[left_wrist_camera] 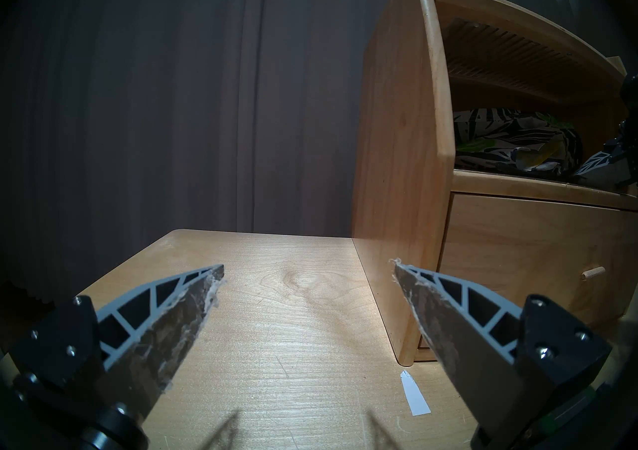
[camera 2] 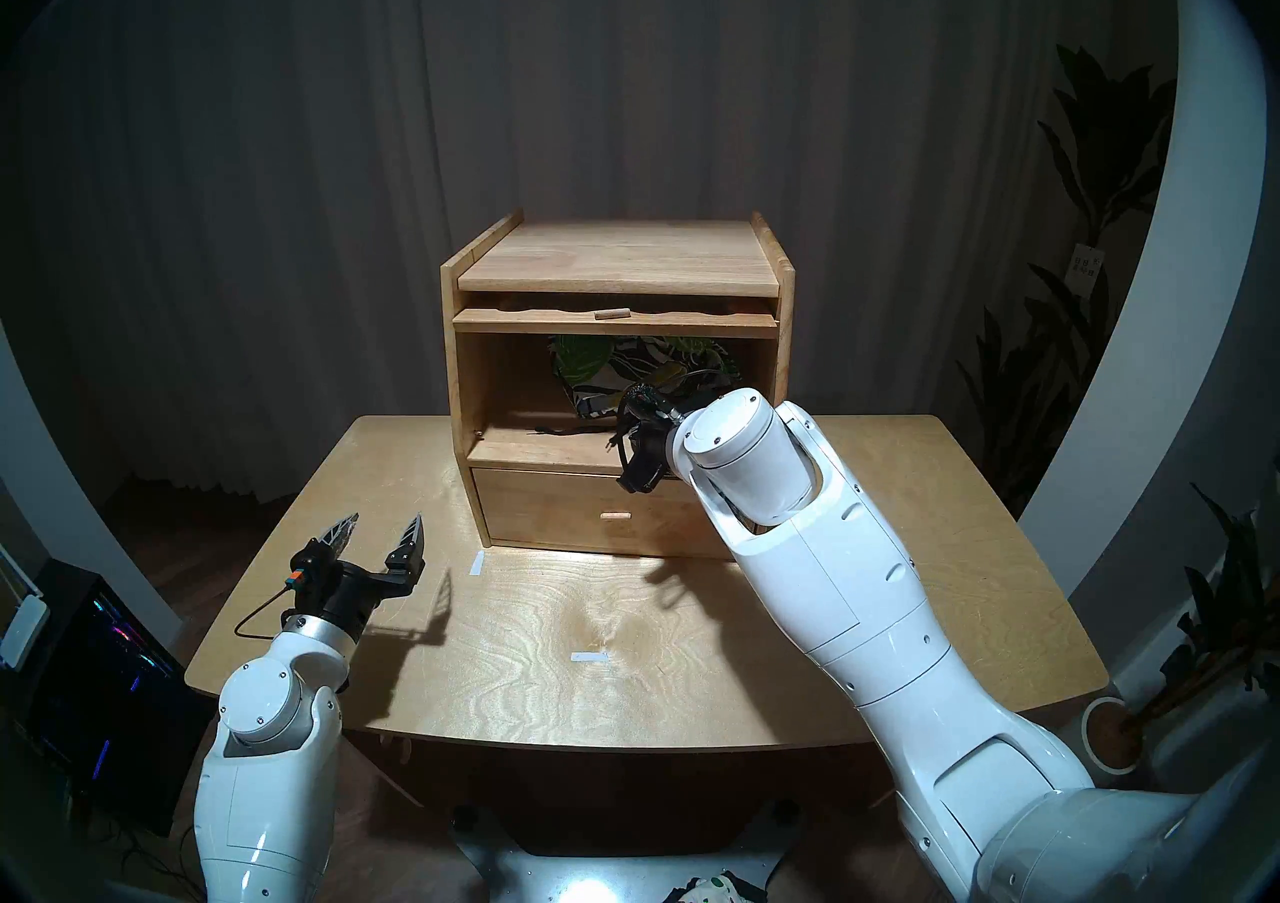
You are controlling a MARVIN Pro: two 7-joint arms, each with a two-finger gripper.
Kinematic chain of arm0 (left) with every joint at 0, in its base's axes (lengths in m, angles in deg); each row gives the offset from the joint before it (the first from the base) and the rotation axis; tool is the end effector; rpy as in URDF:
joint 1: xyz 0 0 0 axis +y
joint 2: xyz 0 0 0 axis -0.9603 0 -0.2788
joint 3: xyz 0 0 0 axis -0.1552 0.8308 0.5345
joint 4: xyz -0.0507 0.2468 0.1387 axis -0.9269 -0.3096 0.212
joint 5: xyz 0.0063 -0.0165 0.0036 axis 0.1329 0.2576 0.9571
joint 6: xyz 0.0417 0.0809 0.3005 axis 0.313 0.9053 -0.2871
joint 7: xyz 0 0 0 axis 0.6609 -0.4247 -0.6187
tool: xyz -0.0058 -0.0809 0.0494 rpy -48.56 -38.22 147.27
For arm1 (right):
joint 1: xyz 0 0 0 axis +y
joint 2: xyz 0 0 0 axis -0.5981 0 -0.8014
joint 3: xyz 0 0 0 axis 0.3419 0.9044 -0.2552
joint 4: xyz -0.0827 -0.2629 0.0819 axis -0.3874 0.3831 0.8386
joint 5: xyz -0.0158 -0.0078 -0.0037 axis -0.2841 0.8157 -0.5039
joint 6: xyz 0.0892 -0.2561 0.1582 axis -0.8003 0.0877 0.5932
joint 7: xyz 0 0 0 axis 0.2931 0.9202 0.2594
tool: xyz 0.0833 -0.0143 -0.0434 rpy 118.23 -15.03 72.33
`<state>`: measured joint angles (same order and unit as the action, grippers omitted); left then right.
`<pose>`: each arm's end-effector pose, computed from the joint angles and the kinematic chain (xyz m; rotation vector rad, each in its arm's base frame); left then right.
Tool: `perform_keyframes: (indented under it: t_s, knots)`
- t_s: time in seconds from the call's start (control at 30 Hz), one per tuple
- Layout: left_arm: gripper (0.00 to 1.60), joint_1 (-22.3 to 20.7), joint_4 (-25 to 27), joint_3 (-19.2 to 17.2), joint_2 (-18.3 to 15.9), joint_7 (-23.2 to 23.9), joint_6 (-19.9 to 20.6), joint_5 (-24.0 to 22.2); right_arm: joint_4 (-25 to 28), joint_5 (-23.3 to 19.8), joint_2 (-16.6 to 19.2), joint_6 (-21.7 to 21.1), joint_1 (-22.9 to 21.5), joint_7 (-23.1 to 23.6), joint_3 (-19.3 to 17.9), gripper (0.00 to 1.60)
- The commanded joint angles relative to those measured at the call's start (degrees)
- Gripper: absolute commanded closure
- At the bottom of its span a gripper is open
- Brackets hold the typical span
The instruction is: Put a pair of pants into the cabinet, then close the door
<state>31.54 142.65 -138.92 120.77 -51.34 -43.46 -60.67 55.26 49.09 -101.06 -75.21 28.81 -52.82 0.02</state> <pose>0.3350 0.0944 -0.3346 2.1642 -0.0108 2.1603 0.4727 0.1102 -0.2001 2.3675 1.2491 1.5793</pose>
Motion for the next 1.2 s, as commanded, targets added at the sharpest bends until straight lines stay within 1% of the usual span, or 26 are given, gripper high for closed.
perform_keyframes:
  t_s: [0.0, 0.03, 0.13, 0.17, 0.2, 0.23, 0.27, 0.4, 0.47, 0.53, 0.57, 0.6, 0.7, 0.8, 0.83, 0.87, 0.9, 0.93, 1.0, 1.07, 1.1, 1.17]
  knots:
    - [0.0, -0.6, 1.3, 0.1, -0.1, 0.1, -0.2, -0.1, -1.1, -0.9, -5.1, 2.4, 0.4, -1.6, 2.0, 1.6]
    - [0.0, -0.6, 1.3, 0.1, -0.1, 0.1, -0.2, -0.1, -1.1, -0.9, -5.1, 2.4, 0.4, -1.6, 2.0, 1.6]
    - [0.0, -0.6, 1.3, 0.0, -0.1, 0.1, -0.1, -0.1, -2.4, -1.2, -6.7, 3.9, 0.5, -3.3, 2.2, 1.6]
    - [0.0, -0.6, 1.3, 0.0, -0.1, 0.1, -0.1, -0.1, -4.0, -1.5, -7.9, 4.9, 0.4, -4.7, 1.9, 1.6]
    - [0.0, -0.6, 1.3, 0.0, -0.1, 0.1, -0.1, -0.1, -4.0, -1.5, -7.9, 4.9, 0.4, -4.7, 1.9, 1.6]
    - [0.0, -0.6, 1.3, 0.0, -0.1, 0.1, -0.1, -0.1, -5.0, -1.6, -8.6, 6.0, 0.2, -5.7, 1.8, 1.6]
    - [0.0, -0.6, 1.3, 0.0, -0.1, 0.1, -0.1, -0.1, -7.3, -2.0, -9.6, 7.5, -0.5, -6.9, 1.6, 1.6]
    - [0.0, -0.6, 1.3, 0.0, -0.1, 0.1, -0.1, -0.1, -11.2, -2.2, -11.2, 9.9, -2.0, -9.1, 1.7, 1.6]
    - [0.0, -0.6, 1.3, 0.0, -0.1, 0.1, -0.1, 0.0, -12.1, -2.3, -11.5, 10.4, -2.4, -9.4, 1.7, 1.6]
    - [0.0, -0.6, 1.4, 0.0, 0.0, 0.1, -0.1, 0.0, -15.1, -2.3, -12.3, 12.0, -4.1, -10.8, 1.6, 1.6]
    - [0.0, -0.6, 1.4, 0.0, 0.0, 0.1, -0.1, 0.0, -15.1, -2.3, -12.3, 12.0, -4.1, -10.8, 1.6, 1.6]
    - [0.0, -0.6, 1.4, 0.0, 0.0, 0.1, -0.1, 0.0, -16.9, -2.3, -12.7, 12.5, -5.2, -11.6, 1.5, 1.6]
    - [0.0, -0.6, 1.4, 0.0, 0.0, 0.2, -0.1, 0.0, -18.6, -2.5, -13.2, 13.3, -6.6, -12.2, 1.3, 1.6]
    - [0.0, -0.6, 1.4, 0.0, 0.0, 0.2, -0.1, 0.0, -19.0, -2.8, -13.2, 13.7, -7.0, -12.4, 1.2, 1.6]
    - [0.0, -0.6, 1.4, 0.0, 0.0, 0.2, 0.0, 0.0, -17.4, -3.3, -12.6, 13.5, -6.6, -11.7, 1.2, 1.6]
    - [0.0, -0.6, 1.4, 0.0, 0.0, 0.2, 0.0, 0.0, -17.4, -3.3, -12.6, 13.5, -6.6, -11.7, 1.2, 1.6]
    - [0.0, -0.6, 1.4, 0.0, 0.0, 0.2, 0.0, 0.0, -15.6, -3.4, -12.1, 12.7, -5.8, -11.2, 1.3, 1.6]
    - [0.0, -0.6, 1.4, 0.0, 0.0, 0.2, -0.1, 0.0, -11.8, -3.9, -10.4, 12.1, -4.0, -9.3, 2.1, 1.6]
    - [0.0, -0.6, 1.3, 0.0, 0.0, 0.2, -0.1, 0.0, -11.4, -3.8, -10.0, 12.4, -3.7, -8.9, 2.6, 1.6]
    - [0.0, -0.7, 1.3, 0.0, 0.0, 0.2, -0.2, 0.0, -10.4, -4.2, -9.4, 11.6, -2.5, -7.4, 3.4, 1.6]
    - [0.0, -0.7, 1.2, 0.0, 0.0, 0.2, -0.2, 0.0, -8.7, -4.5, -7.9, 10.7, -0.9, -5.2, 4.5, 1.6]
    - [0.0, -0.7, 1.2, 0.0, 0.0, 0.2, -0.2, 0.0, -8.0, -4.6, -7.4, 10.7, -0.2, -4.6, 4.9, 1.6]
